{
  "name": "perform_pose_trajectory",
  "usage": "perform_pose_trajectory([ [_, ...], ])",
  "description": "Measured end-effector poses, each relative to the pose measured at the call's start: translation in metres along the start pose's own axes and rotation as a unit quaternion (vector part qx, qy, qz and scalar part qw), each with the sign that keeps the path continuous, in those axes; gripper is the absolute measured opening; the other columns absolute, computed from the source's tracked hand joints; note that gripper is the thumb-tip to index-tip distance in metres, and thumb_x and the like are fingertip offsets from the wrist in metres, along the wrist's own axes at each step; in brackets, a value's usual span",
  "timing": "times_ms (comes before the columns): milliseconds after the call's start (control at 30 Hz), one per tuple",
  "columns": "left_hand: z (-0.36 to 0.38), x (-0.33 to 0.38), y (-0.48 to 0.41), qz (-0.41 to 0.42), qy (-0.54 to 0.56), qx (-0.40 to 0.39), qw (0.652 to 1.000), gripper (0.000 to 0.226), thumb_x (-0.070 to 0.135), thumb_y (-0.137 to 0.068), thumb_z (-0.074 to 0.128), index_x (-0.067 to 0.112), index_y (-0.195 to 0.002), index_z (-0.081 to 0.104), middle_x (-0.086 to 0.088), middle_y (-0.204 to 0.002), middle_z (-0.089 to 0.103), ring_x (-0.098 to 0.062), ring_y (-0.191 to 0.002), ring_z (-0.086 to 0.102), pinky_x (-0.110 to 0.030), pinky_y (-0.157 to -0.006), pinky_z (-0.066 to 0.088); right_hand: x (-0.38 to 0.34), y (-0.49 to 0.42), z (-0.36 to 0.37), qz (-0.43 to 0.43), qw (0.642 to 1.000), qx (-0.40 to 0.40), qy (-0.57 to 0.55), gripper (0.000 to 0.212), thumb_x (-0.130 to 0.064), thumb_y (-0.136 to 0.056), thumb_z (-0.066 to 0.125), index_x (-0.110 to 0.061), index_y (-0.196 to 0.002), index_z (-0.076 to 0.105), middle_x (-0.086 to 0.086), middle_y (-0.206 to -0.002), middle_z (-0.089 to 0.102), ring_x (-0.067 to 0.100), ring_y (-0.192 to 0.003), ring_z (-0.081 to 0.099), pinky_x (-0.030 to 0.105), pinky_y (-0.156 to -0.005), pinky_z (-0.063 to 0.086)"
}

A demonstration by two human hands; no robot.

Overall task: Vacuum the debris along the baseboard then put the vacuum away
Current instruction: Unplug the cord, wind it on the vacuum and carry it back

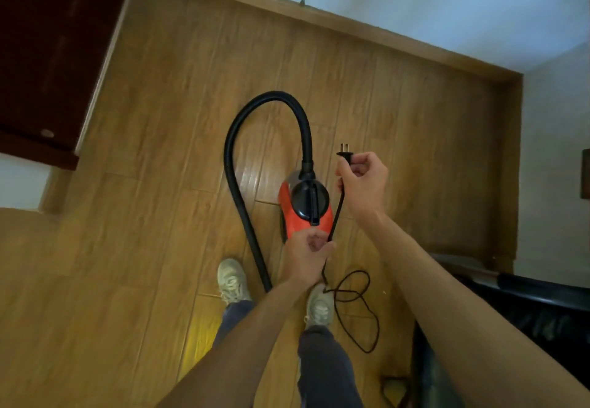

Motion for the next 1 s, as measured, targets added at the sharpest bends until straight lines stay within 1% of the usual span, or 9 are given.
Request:
perform_pose_trajectory([
  [100,0.005,-0.001,-0.009,-0.009,0.018,0.006,1.0,0.015,0.006,-0.083,0.074,0.008,-0.075,0.062,-0.011,-0.068,0.055,-0.026,-0.065,0.056,-0.035,-0.064,0.05,0.0,-0.009,0.006,-0.004,1.0,-0.009,0.011,0.013,-0.02,-0.091,0.067,-0.015,-0.086,0.056,0.021,-0.086,0.066,0.024,-0.065,0.062,0.027,-0.053,0.054],
  [200,0.013,0.001,-0.025,-0.021,0.031,0.008,0.999,0.011,0.003,-0.082,0.075,-0.001,-0.081,0.065,-0.004,-0.066,0.055,-0.012,-0.063,0.056,-0.027,-0.062,0.049,0.004,-0.027,0.009,0.003,1.0,-0.01,0.029,0.013,-0.02,-0.091,0.067,-0.012,-0.089,0.057,0.02,-0.086,0.067,0.022,-0.065,0.063,0.031,-0.055,0.056],
  [267,0.019,0.005,-0.039,-0.031,0.029,-0.004,0.999,0.012,0.001,-0.083,0.073,0.005,-0.078,0.062,0.002,-0.064,0.053,0.0,-0.057,0.054,-0.015,-0.059,0.046,0.007,-0.045,0.013,0.001,0.999,-0.016,0.035,0.012,-0.022,-0.091,0.067,-0.014,-0.089,0.058,0.019,-0.085,0.067,0.025,-0.067,0.063,0.041,-0.058,0.058],
  [400,0.033,-0.005,-0.085,-0.065,0.043,0.018,0.997,0.041,-0.011,-0.081,0.068,0.021,-0.063,0.048,0.003,-0.065,0.049,-0.007,-0.064,0.05,-0.009,-0.061,0.043,0.024,-0.095,0.03,0.005,0.998,-0.042,0.037,0.013,-0.021,-0.092,0.066,-0.013,-0.088,0.056,0.022,-0.085,0.065,0.024,-0.064,0.059,0.046,-0.06,0.055],
  [500,0.046,-0.025,-0.12,-0.09,0.033,0.042,0.994,0.035,-0.011,-0.08,0.068,0.019,-0.068,0.056,0.007,-0.068,0.054,-0.003,-0.065,0.052,-0.01,-0.062,0.043,0.058,-0.138,0.052,0.013,0.996,-0.076,0.05,0.012,-0.02,-0.092,0.066,-0.012,-0.088,0.057,0.022,-0.085,0.065,0.021,-0.063,0.06,0.042,-0.059,0.056],
  [633,0.06,-0.069,-0.162,-0.127,0.024,0.093,0.987,0.028,-0.009,-0.08,0.069,0.017,-0.072,0.063,0.009,-0.066,0.057,0.005,-0.06,0.057,-0.013,-0.06,0.047,0.127,-0.186,0.077,0.046,0.991,-0.115,0.048,0.017,-0.012,-0.094,0.063,0.002,-0.095,0.055,0.017,-0.078,0.057,0.002,-0.051,0.055,0.017,-0.048,0.047],
  [733,0.07,-0.115,-0.186,-0.149,-0.006,0.143,0.978,0.015,-0.001,-0.079,0.073,0.014,-0.083,0.071,0.009,-0.072,0.064,-0.004,-0.07,0.064,-0.031,-0.07,0.058,0.184,-0.214,0.092,0.06,0.988,-0.129,0.064,0.016,-0.013,-0.093,0.064,0.0,-0.094,0.054,0.012,-0.077,0.055,-0.002,-0.047,0.053,0.011,-0.046,0.042],
  [867,0.085,-0.15,-0.208,-0.146,-0.059,0.17,0.973,0.014,0.006,-0.082,0.073,0.013,-0.093,0.072,0.014,-0.075,0.063,0.004,-0.072,0.06,-0.007,-0.065,0.047,0.243,-0.239,0.112,0.05,0.984,-0.141,0.1,0.017,-0.024,-0.091,0.066,-0.016,-0.085,0.052,0.007,-0.077,0.059,0.015,-0.066,0.06,0.031,-0.061,0.052],
  [1000,0.095,-0.172,-0.232,-0.148,-0.074,0.18,0.97,0.012,0.009,-0.083,0.073,0.015,-0.093,0.071,0.007,-0.08,0.065,0.001,-0.074,0.059,-0.005,-0.063,0.044,0.276,-0.253,0.129,0.047,0.984,-0.135,0.105,0.015,-0.03,-0.09,0.065,-0.019,-0.087,0.054,0.012,-0.084,0.066,0.026,-0.077,0.066,0.042,-0.07,0.057],
])
Point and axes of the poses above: each hand's wrist, its own y-axis away from the middle knuckle, its own z-axis out of the palm, x = y × z, the point moved 4 cm from there along -y, towards the middle knuckle
